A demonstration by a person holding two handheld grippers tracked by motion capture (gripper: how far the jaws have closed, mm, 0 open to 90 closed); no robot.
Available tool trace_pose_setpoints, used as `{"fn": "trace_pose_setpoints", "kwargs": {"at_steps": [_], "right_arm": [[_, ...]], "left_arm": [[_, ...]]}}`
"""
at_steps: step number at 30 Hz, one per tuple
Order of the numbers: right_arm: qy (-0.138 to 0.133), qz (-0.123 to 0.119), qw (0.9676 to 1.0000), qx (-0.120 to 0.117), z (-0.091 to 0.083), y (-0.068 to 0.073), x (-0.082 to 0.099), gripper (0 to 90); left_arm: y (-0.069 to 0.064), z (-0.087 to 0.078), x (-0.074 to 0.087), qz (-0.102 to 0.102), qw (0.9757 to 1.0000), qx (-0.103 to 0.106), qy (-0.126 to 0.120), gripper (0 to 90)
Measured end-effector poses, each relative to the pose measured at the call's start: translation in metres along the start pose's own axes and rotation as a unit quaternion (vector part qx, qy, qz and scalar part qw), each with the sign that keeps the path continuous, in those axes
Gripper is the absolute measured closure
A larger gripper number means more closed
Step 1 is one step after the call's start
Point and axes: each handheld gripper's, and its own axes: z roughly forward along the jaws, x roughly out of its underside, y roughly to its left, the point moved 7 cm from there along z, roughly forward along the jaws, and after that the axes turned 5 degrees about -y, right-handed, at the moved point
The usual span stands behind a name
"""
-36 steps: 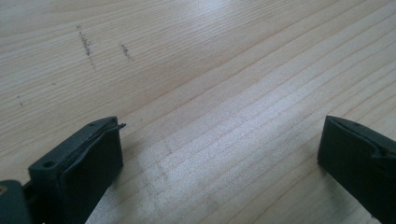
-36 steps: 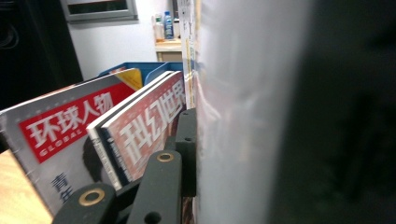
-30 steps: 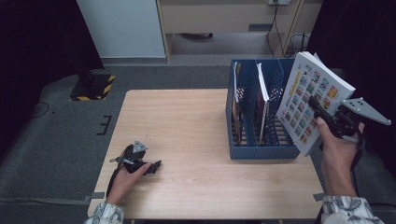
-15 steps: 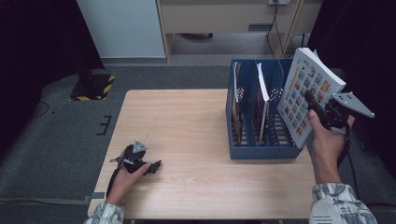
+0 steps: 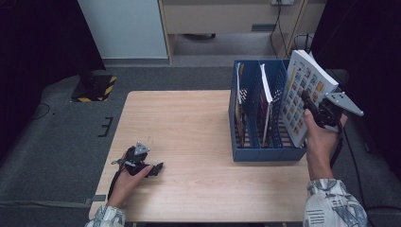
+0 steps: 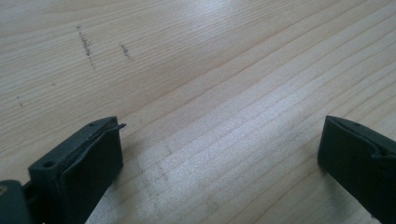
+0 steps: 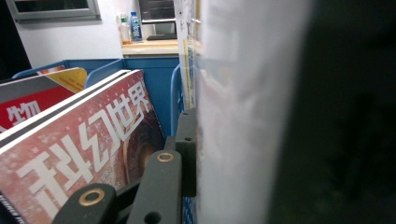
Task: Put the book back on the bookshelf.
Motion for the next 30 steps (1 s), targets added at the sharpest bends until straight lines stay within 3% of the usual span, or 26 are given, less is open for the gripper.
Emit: {"fn": "trace_pose_setpoints", "kwargs": {"at_steps": [30], "right_arm": [[-0.007,0.000,1.0000,0.003,0.013,0.001,0.014,74.0]], "left_arm": [[0.000,0.000,0.000,0.000,1.0000,0.000,0.000,0.0]]}}
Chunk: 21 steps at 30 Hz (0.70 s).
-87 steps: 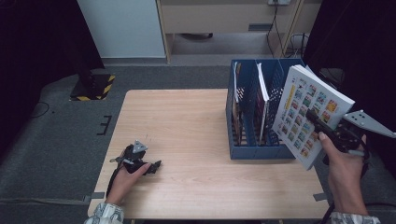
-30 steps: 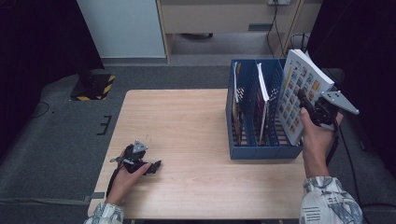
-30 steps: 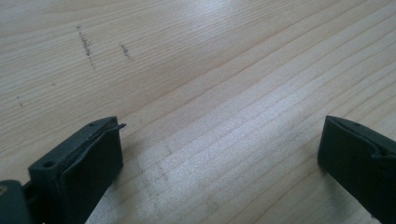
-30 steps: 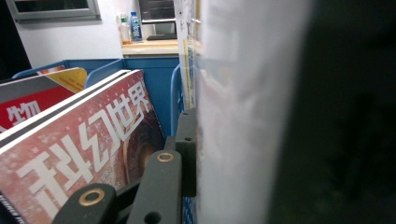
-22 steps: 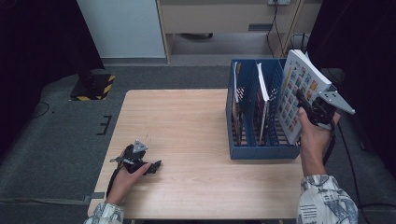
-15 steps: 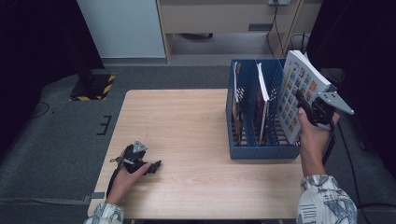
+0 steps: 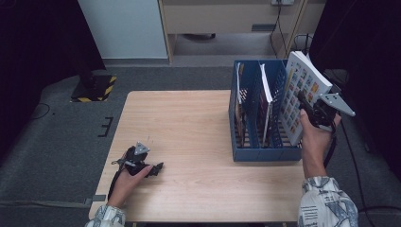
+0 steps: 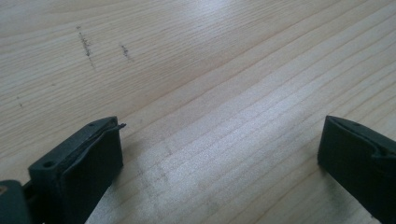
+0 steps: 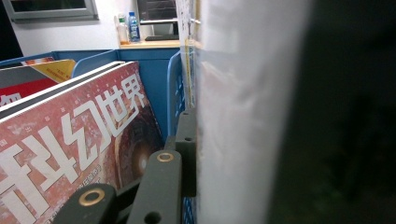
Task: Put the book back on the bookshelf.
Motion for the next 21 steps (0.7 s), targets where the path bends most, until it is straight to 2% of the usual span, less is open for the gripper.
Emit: {"fn": "trace_pose_setpoints", "kwargs": {"at_steps": [12,21], "right_arm": [[0.001,0.004,1.0000,0.004,0.002,0.001,0.008,73.9],[-0.002,0.018,0.9998,0.006,0.005,-0.001,0.014,73.9]], "left_arm": [[0.000,0.000,0.000,0.000,1.0000,0.000,0.000,0.0],[0.000,0.000,0.000,-0.001,1.0000,0.000,0.000,0.0]]}}
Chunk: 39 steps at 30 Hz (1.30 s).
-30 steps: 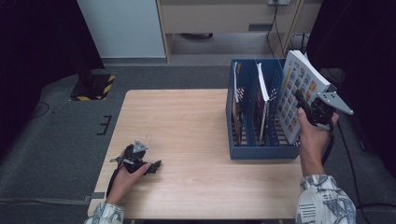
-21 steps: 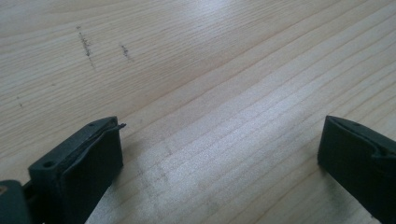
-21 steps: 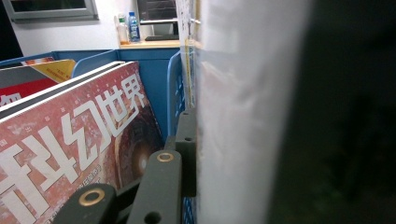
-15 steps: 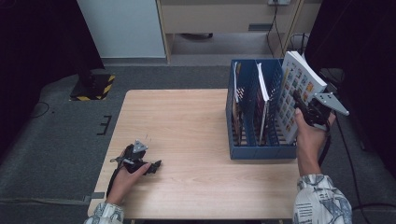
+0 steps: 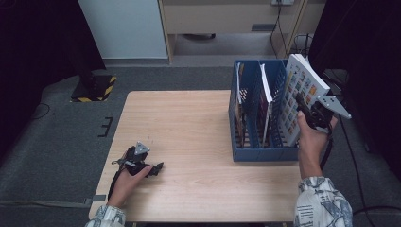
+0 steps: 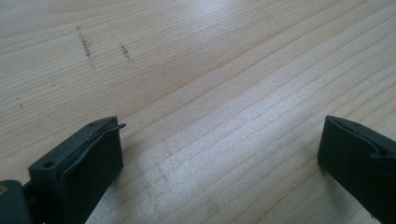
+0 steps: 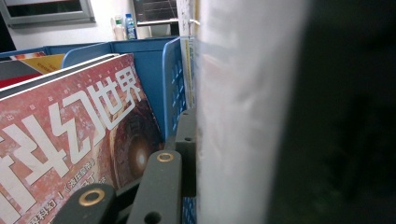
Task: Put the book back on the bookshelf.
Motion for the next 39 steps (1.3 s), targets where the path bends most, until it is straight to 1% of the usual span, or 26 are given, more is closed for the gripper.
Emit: {"fn": "trace_pose_setpoints", "kwargs": {"at_steps": [6,11,15,18,23,29,36,39], "right_arm": [[0.005,-0.005,1.0000,0.000,0.002,0.001,0.004,74.0],[0.002,0.001,1.0000,-0.002,0.004,0.000,0.006,73.9],[0.006,-0.004,1.0000,-0.005,0.003,0.000,0.010,73.9],[0.007,-0.002,1.0000,-0.006,0.003,0.000,0.012,73.9],[0.014,-0.009,0.9998,-0.006,0.005,-0.001,0.015,73.9],[0.017,-0.009,0.9998,-0.004,0.006,-0.001,0.017,73.9],[0.031,-0.016,0.9993,-0.008,0.007,-0.001,0.023,73.9],[0.034,-0.017,0.9993,-0.006,0.008,-0.002,0.025,73.9]], "left_arm": [[0.000,0.000,0.000,0.000,1.0000,0.000,0.000,0.0],[0.000,0.000,0.000,0.000,1.0000,0.000,0.000,0.0],[0.000,0.000,0.000,0.000,1.0000,0.000,0.000,0.0],[0.000,0.000,0.000,0.000,1.0000,0.000,0.000,0.0],[0.000,0.001,0.000,0.000,1.0000,0.000,0.000,0.0],[0.000,0.001,0.000,0.000,1.0000,0.000,0.000,0.0],[0.000,0.001,0.000,0.000,1.0000,0.000,0.000,0.0],[0.000,0.001,0.000,0.000,1.0000,0.000,0.000,0.0]]}}
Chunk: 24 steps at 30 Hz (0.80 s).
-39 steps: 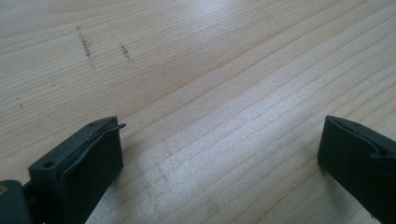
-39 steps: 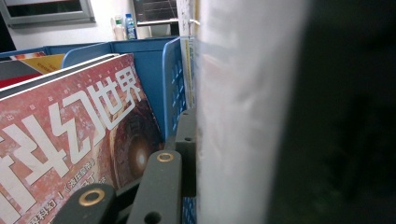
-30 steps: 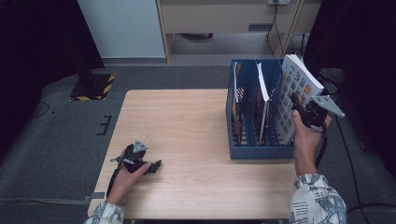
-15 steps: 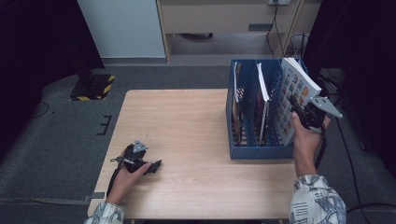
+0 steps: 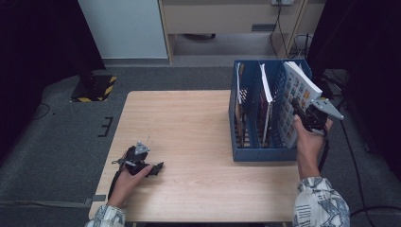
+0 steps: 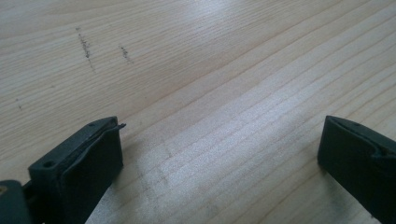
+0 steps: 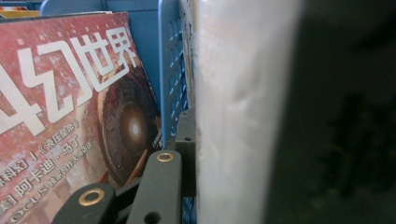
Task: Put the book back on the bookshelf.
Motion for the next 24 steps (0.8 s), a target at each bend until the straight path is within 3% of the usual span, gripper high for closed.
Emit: {"fn": "trace_pose_setpoints", "kwargs": {"at_steps": [24], "right_arm": [[0.018,0.001,0.9998,-0.004,0.004,0.001,0.013,73.8]], "left_arm": [[0.000,0.000,0.000,0.000,1.0000,0.000,0.000,0.0]]}}
